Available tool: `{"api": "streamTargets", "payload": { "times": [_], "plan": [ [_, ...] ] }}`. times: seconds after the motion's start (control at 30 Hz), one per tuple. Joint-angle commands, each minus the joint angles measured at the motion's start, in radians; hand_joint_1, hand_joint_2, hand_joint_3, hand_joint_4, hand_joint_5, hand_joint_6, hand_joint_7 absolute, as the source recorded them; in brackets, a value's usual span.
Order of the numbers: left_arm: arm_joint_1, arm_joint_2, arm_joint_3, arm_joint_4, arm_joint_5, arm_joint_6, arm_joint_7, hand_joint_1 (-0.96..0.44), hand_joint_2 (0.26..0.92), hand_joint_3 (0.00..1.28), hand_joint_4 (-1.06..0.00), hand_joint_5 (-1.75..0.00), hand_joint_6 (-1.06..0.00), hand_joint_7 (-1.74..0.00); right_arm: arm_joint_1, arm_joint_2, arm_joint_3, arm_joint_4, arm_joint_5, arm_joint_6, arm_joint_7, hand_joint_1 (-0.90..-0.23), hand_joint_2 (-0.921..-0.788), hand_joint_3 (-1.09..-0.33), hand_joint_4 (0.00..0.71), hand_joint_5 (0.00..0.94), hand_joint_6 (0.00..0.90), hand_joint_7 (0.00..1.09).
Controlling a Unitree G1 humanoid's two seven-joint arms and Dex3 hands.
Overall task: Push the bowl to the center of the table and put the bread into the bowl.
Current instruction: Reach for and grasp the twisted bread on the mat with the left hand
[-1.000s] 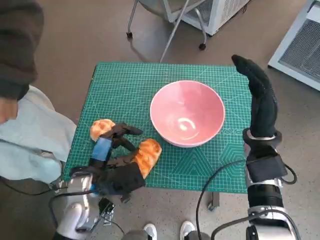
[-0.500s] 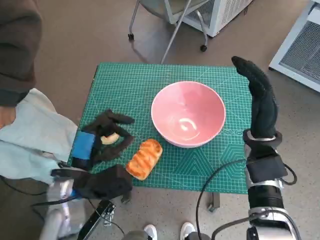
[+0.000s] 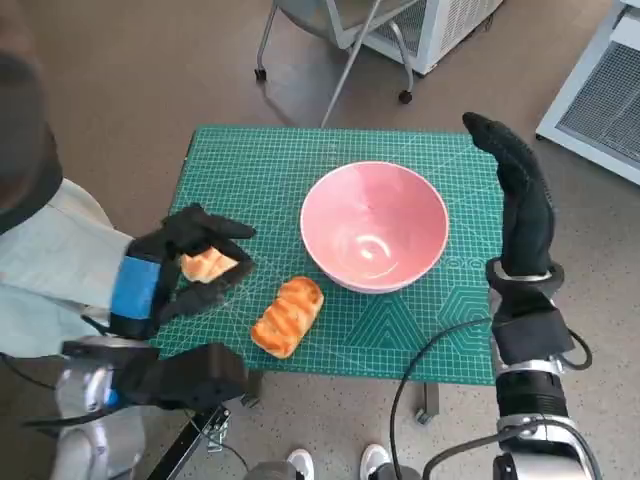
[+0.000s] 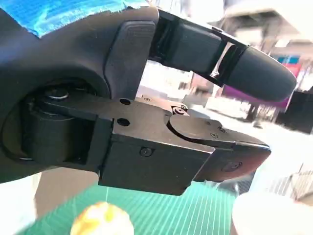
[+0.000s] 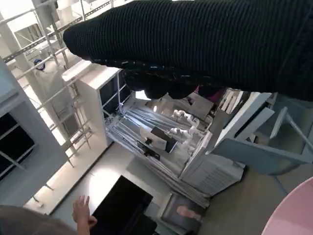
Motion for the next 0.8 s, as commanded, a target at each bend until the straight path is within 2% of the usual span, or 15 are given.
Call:
{"api": "streamTargets", "payload": {
  "times": [0.03, 0.07, 0.1, 0.17, 0.2, 0.27, 0.37, 0.5, 0.67, 0.8],
  "plan": [
    [-0.002, 0.131, 0.063, 0.002, -0.221, -0.139, -0.146, 0.00, 0.856, 0.11, -0.73, -1.16, -0.78, -0.97, 0.030, 0.007, 0.004, -0.011, -0.018, 0.022, -0.004, -0.607, -0.921, -0.771, 0.345, 0.006, 0.073, 0.80],
    [-0.011, 0.198, 0.080, 0.051, -0.331, -0.228, -0.219, 0.00, 0.879, 0.11, -0.66, -1.20, -0.73, -1.04, 0.030, 0.006, 0.003, -0.011, -0.017, 0.022, -0.003, -0.606, -0.921, -0.771, 0.345, 0.006, 0.073, 0.80],
    [-0.017, 0.246, 0.091, 0.086, -0.408, -0.293, -0.269, 0.03, 0.863, 0.10, -0.58, -1.09, -0.66, -0.97, 0.031, 0.006, 0.003, -0.011, -0.017, 0.022, -0.002, -0.603, -0.921, -0.772, 0.345, 0.005, 0.072, 0.80],
    [-0.054, 0.359, 0.082, 0.196, -0.509, -0.486, -0.339, 0.09, 0.817, 0.08, -0.44, -0.61, -0.54, -0.64, 0.032, 0.005, 0.002, -0.012, -0.017, 0.023, -0.001, -0.594, -0.921, -0.774, 0.346, 0.005, 0.071, 0.81],
    [-0.077, 0.411, 0.066, 0.245, -0.504, -0.589, -0.334, 0.09, 0.796, 0.06, -0.41, -0.43, -0.51, -0.51, 0.033, 0.004, 0.001, -0.013, -0.017, 0.023, 0.000, -0.590, -0.921, -0.775, 0.346, 0.005, 0.069, 0.81],
    [-0.111, 0.476, 0.039, 0.318, -0.480, -0.739, -0.311, 0.08, 0.768, 0.04, -0.38, -0.27, -0.48, -0.39, 0.034, 0.001, 0.000, -0.016, -0.016, 0.023, 0.001, -0.587, -0.921, -0.775, 0.346, 0.005, 0.068, 0.81],
    [-0.156, 0.530, 0.001, 0.412, -0.437, -0.911, -0.269, -0.02, 0.734, 0.01, -0.35, -0.14, -0.45, -0.30, 0.033, -0.003, -0.002, -0.014, -0.016, 0.024, 0.002, -0.590, -0.921, -0.774, 0.346, 0.005, 0.067, 0.81],
    [-0.246, 0.588, -0.055, 0.536, -0.277, -1.126, -0.159, -0.17, 0.730, 0.01, -0.33, -0.07, -0.40, -0.25, 0.032, -0.009, -0.004, -0.021, -0.011, 0.028, 0.007, -0.574, -0.921, -0.772, 0.346, 0.005, 0.066, 0.80],
    [-0.346, 0.583, -0.102, 0.646, -0.193, -1.248, -0.117, -0.27, 0.751, 0.01, -0.30, -0.03, -0.30, -0.22, 0.030, -0.012, -0.005, -0.017, -0.008, 0.027, 0.011, -0.568, -0.921, -0.771, 0.346, 0.005, 0.069, 0.80],
    [-0.422, 0.568, -0.137, 0.711, -0.154, -1.315, -0.112, -0.29, 0.777, 0.00, -0.30, -0.01, -0.22, -0.33, 0.029, -0.014, -0.005, -0.014, -0.012, 0.026, 0.008, -0.574, -0.921, -0.768, 0.347, 0.005, 0.073, 0.79]
  ]
}}
